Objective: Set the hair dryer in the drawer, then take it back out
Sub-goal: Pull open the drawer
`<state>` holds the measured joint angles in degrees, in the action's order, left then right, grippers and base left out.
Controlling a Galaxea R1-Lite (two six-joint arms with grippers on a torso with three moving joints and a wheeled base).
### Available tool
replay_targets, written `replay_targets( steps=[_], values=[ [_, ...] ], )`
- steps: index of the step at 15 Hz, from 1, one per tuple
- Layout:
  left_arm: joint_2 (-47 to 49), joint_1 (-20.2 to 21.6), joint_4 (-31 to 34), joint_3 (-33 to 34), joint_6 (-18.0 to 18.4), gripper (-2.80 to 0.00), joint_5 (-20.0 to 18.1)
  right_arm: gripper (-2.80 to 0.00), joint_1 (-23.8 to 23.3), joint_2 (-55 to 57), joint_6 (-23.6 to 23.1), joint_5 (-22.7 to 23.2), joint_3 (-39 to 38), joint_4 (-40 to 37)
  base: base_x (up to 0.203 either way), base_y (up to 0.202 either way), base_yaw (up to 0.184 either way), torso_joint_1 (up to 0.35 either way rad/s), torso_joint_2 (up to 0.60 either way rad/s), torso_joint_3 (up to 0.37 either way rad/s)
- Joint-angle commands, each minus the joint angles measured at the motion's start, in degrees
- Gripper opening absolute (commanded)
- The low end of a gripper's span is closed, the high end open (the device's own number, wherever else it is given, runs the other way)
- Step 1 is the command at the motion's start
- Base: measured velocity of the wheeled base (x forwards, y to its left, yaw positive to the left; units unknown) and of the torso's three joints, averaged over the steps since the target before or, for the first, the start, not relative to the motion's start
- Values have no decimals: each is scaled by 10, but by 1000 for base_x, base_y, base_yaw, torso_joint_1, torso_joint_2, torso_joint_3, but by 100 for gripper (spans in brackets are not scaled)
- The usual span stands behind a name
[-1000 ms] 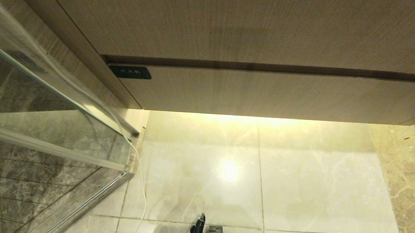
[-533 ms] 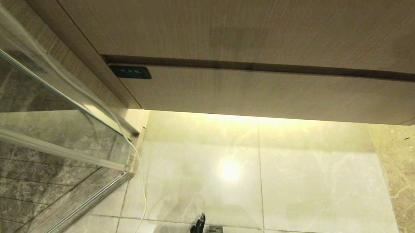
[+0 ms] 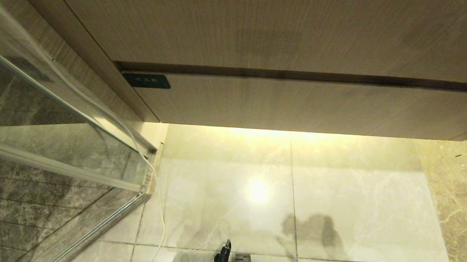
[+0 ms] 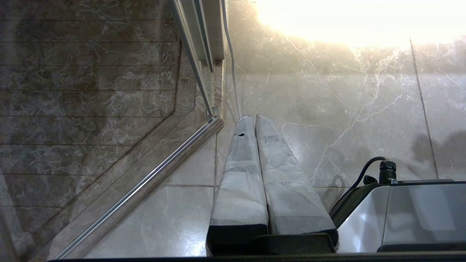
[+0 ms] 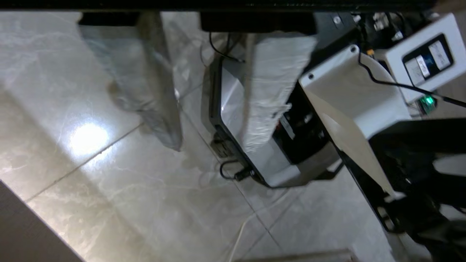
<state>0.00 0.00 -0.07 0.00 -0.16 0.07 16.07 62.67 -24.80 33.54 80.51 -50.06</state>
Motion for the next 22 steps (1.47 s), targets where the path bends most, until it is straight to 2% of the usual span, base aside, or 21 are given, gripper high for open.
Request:
replay_targets(
  steps=[1,3,6,7,10,13,17,20,22],
  values=[
    [0,0,0,1,0,-280,0,0,0,27,-29,-6,-16,-3,0,0,0,0,0,0],
    [-1,0,0,1,0,-280,0,0,-1,28,-106,-52,-40,4,0,0,0,0,0,0],
    [0,0,0,1,0,-280,0,0,-24,45,-297,-184,-54,47,0,0,0,0,0,0],
    [-1,0,0,1,0,-280,0,0,-35,59,-348,-215,-57,70,0,0,0,0,0,0],
    [-1,0,0,1,0,-280,0,0,-42,91,-377,-230,-67,173,0,0,0,0,0,0],
    [-1,0,0,1,0,-280,0,0,-50,126,-454,-224,-83,288,0,0,0,0,0,0],
    [0,0,0,1,0,-280,0,0,-67,154,-468,-181,-132,394,0,0,0,0,0,0],
    [-1,0,0,1,0,-280,0,0,-77,187,-494,-143,-130,427,0,0,0,0,0,0],
    [0,0,0,1,0,-280,0,0,-78,205,-495,-138,-127,461,0,0,0,0,0,0]
  ],
)
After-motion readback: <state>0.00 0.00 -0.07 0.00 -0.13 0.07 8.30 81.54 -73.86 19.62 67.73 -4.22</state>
